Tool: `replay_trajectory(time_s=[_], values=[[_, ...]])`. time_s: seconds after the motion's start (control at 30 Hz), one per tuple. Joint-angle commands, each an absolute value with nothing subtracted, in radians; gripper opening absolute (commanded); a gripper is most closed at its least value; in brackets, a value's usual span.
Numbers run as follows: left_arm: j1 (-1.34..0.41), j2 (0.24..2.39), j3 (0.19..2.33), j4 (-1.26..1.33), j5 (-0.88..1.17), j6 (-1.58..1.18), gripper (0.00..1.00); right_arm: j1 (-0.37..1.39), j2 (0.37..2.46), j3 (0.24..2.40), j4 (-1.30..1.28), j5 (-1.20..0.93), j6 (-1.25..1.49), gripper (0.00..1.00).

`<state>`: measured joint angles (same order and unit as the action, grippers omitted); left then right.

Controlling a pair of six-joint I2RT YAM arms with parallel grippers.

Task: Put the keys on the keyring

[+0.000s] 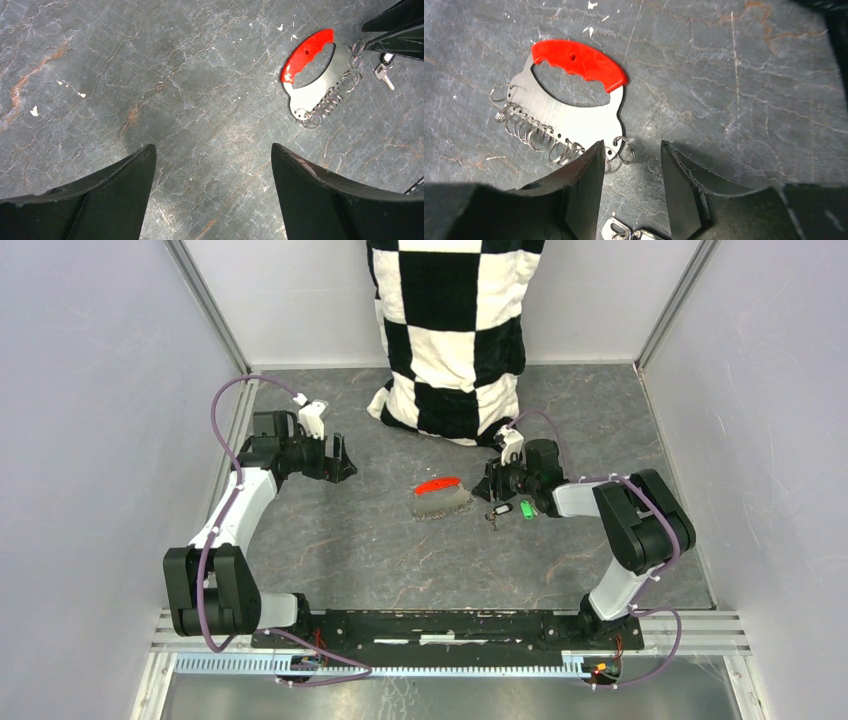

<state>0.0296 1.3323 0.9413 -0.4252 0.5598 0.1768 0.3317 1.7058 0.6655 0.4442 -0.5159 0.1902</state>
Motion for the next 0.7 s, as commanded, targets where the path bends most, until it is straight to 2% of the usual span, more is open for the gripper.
replay_trajectory(time_s=[0.0, 0.27, 0.67], values=[[0.032, 1.307, 0.945, -0.423, 0.584, 0.206, 0.89, 0.333, 1.735, 0.686, 0.457, -0.572, 0.199, 0.49], [0.032, 1.302, 0.941, -0.422, 0.582, 0.203, 0.88, 0.333, 1.749, 0.676, 0.507, -0.617, 0.246, 0.41], [0.032, 1.295, 0.942, -0.437, 0.571, 0.219, 0.86, 0.332, 1.760, 0.662, 0.584, -0.676, 0.319, 0.12]])
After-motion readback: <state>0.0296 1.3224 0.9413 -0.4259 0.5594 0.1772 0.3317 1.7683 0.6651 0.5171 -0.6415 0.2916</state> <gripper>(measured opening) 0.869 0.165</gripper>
